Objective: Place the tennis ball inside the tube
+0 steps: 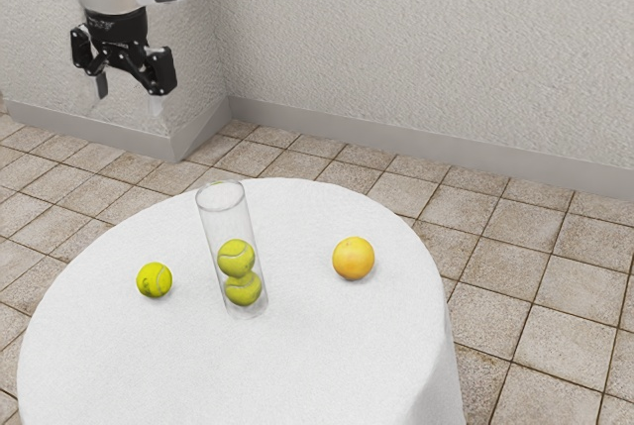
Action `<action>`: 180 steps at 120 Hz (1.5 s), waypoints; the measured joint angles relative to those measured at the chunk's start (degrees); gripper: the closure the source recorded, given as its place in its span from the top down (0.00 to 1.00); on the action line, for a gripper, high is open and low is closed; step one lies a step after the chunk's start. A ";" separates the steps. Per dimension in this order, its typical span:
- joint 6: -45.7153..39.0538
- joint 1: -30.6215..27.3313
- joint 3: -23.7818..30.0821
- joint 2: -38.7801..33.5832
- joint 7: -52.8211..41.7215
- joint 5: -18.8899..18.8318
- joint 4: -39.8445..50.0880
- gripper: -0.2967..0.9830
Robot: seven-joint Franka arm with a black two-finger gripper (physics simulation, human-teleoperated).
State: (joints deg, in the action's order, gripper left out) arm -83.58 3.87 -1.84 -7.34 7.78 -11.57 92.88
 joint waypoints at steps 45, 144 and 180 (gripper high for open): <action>-21.51 -8.94 -0.85 -1.89 4.21 6.05 27.69 0.77; -49.20 -14.86 -4.05 18.00 7.30 19.96 34.41 0.77; -50.18 -15.00 -4.05 21.74 6.25 24.00 32.92 0.77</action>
State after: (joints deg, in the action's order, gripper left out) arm -133.77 -11.12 -5.89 14.41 14.03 12.43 125.80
